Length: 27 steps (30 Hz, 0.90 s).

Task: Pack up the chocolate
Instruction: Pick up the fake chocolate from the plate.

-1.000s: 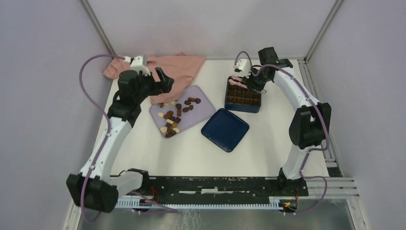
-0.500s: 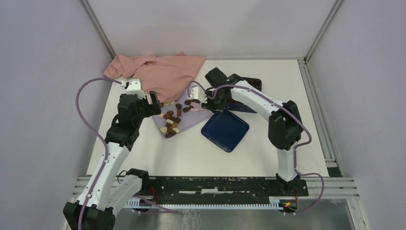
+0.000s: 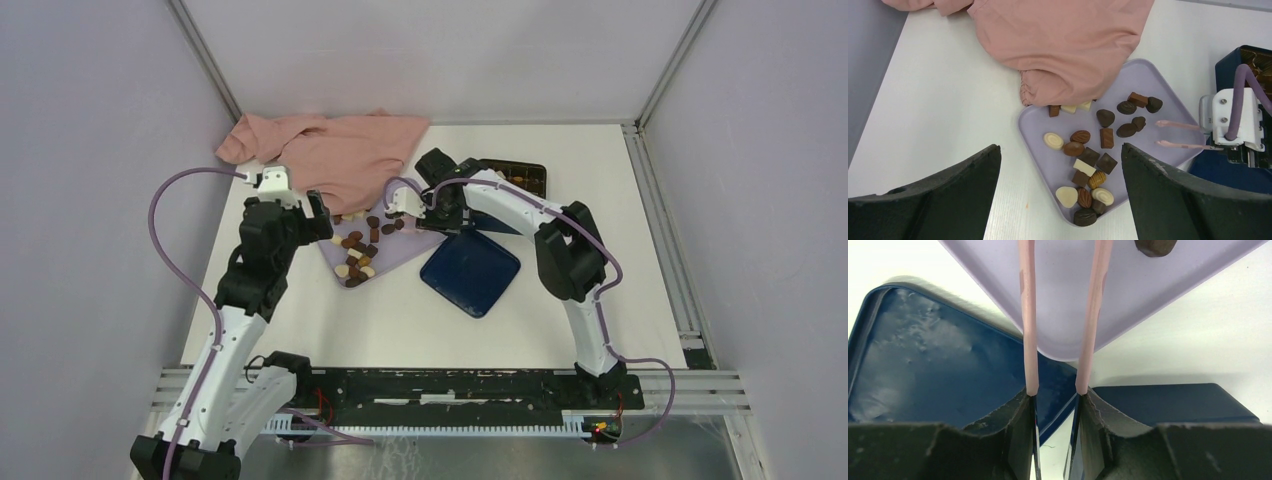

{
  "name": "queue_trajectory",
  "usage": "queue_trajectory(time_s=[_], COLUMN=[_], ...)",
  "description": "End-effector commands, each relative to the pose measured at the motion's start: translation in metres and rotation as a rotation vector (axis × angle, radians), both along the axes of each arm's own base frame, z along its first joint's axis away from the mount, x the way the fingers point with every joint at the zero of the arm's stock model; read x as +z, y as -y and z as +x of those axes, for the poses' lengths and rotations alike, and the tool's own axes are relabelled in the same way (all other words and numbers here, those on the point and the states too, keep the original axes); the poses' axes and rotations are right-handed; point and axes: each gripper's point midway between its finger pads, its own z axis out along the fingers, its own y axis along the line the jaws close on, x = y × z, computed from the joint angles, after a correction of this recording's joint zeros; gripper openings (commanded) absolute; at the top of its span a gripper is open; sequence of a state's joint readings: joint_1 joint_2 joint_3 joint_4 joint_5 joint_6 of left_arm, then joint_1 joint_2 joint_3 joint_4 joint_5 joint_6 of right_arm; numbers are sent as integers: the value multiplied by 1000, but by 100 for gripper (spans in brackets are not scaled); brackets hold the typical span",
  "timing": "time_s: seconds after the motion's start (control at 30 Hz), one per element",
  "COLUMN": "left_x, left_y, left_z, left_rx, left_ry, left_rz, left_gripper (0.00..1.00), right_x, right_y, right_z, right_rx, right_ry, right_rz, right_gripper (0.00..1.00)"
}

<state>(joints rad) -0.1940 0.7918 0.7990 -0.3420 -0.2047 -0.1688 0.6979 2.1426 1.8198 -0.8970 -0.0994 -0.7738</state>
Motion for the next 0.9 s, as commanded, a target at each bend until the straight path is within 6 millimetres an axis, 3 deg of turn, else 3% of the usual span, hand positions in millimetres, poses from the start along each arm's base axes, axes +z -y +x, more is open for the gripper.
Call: queue_trajectory(time_s=[0.0, 0.27, 0.4, 0.87], left_x=[11, 13, 15, 19], left_y=[1, 2, 0, 1], left_z=[1, 0, -2, -3], left_rx=[-39, -44, -33, -40], left_ry=[45, 53, 63, 76], left_rz=[42, 41, 43, 38], left_gripper=[94, 94, 94, 94], right_x=[7, 1, -10, -18], right_y=[-10, -28, -28, -22], right_z=[13, 8, 2, 11], right_rx=[-25, 26, 31, 2], right_ry=[38, 35, 13, 42], right_rz=[13, -5, -23, -68], right_gripper=[39, 40, 39, 40])
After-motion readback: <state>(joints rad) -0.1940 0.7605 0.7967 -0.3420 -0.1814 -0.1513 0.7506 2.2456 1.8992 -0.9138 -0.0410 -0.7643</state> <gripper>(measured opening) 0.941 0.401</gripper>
